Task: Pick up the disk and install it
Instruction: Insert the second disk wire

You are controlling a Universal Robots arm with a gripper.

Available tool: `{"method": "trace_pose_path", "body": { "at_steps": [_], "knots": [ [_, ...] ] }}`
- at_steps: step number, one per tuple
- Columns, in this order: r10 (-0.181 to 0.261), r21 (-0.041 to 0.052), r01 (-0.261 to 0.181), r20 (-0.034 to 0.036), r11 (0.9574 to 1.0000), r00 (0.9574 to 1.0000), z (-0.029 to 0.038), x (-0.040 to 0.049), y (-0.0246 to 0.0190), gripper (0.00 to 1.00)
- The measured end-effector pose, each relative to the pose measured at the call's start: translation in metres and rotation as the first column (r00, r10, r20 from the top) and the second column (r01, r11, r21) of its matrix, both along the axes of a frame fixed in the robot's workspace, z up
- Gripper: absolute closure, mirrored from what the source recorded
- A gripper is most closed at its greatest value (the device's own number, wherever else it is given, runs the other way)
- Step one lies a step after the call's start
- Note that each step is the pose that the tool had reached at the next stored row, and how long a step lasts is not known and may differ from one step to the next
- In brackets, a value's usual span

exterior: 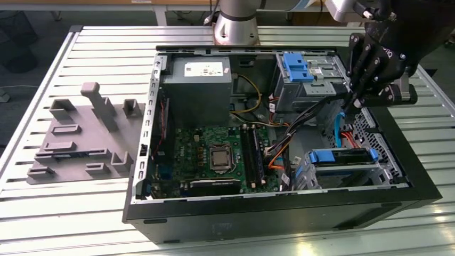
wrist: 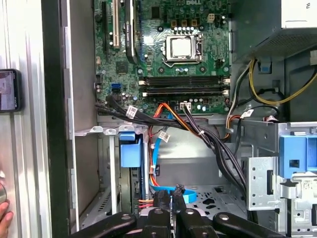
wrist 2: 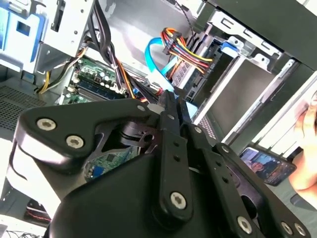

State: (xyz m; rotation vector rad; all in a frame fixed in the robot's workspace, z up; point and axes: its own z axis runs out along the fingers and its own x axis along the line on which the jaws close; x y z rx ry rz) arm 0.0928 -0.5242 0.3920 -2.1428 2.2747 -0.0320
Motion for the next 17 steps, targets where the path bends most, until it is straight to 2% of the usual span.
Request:
{"method": "trace_pose_path", "body": {
  "at_steps": [2,5,6,9,14,17],
  "knots": [
    [-0.001,-0.0068,0.001,0.0,1.0,1.0,-0.0008,0.0,0.0012,0.82],
    [-0.003,-0.0219,0.003,0.0001,0.9998,1.0,-0.0023,0.0,0.0022,0.82],
    [-0.003,-0.0241,0.003,0.0001,0.9997,1.0,-0.003,0.0,0.0028,0.75],
    [-0.004,-0.0293,0.004,0.0001,0.9996,1.0,-0.0049,0.0,0.0036,0.75],
    [-0.004,-0.0595,0.004,0.0002,0.9982,1.0,-0.0088,0.0001,0.0039,0.75],
    [-0.004,-0.0687,0.004,0.0002,0.9976,1.0,-0.0124,0.0004,0.004,0.75]
  ]
}}
